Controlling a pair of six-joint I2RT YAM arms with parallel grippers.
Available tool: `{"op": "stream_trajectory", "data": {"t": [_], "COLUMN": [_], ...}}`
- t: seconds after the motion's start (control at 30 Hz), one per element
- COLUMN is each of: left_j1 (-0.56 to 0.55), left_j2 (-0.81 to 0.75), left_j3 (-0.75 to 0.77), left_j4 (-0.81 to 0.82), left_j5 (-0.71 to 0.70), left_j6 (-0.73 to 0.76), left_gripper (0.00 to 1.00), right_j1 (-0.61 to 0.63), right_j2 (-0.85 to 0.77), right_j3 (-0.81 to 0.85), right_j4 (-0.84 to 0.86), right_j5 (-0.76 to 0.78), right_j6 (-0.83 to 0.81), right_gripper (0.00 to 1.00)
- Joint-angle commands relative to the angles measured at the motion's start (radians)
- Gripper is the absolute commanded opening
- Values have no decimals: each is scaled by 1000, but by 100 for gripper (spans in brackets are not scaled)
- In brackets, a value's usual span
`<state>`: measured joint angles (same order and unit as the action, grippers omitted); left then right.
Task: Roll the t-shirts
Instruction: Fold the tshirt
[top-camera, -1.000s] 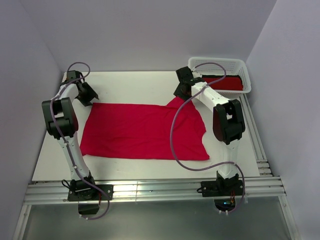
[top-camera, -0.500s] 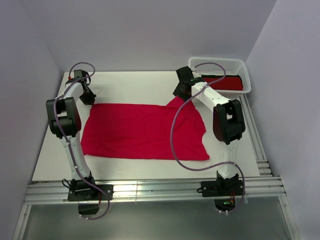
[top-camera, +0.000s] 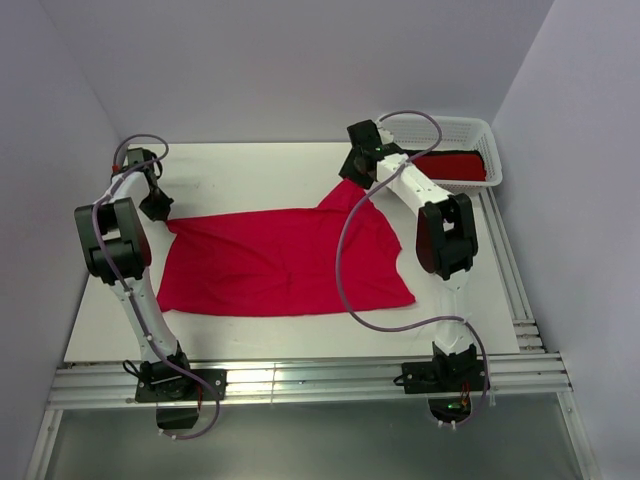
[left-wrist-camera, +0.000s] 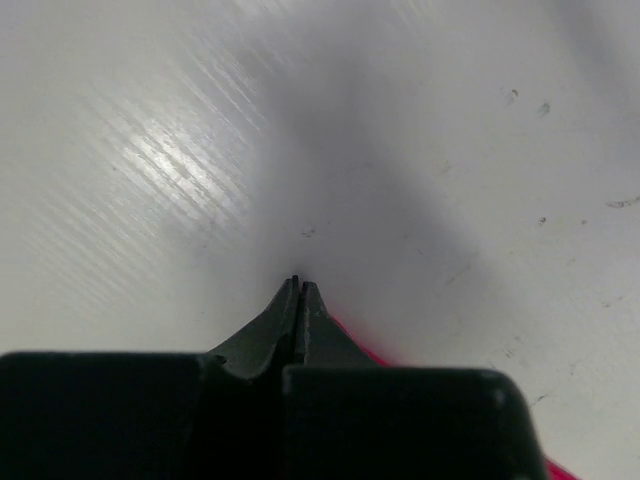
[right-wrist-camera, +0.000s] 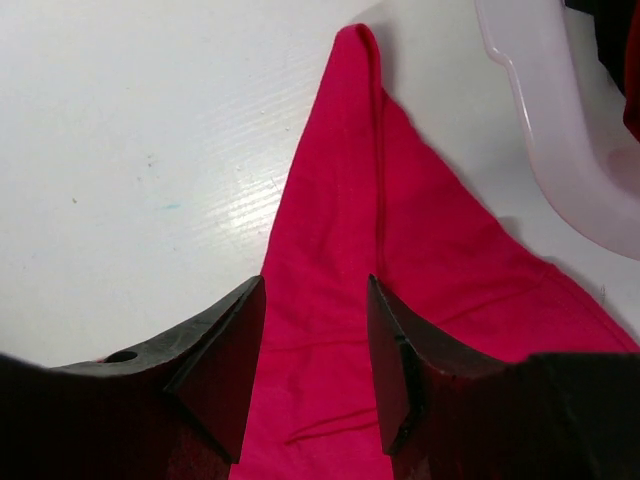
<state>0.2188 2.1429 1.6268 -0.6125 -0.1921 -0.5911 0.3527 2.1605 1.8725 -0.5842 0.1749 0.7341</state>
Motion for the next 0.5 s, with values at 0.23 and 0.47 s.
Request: {"op": "stream_trajectory", "data": {"t": [0.23,0.47], "left_j1": [22,27], "left_j2": [-37,-38], "left_j3": [67,77], "left_j4": [-32,-43], "left_j5": [-41,-53], "left_j6": [10,22], "left_gripper": [0,0], "right_j1": [0,0], "right_j2": [21,162], "right_j3": [45,227], "right_j4": [17,7], "right_j5": [-8,38], "right_j6": [-67,-127], "right_gripper": [56,56]}}
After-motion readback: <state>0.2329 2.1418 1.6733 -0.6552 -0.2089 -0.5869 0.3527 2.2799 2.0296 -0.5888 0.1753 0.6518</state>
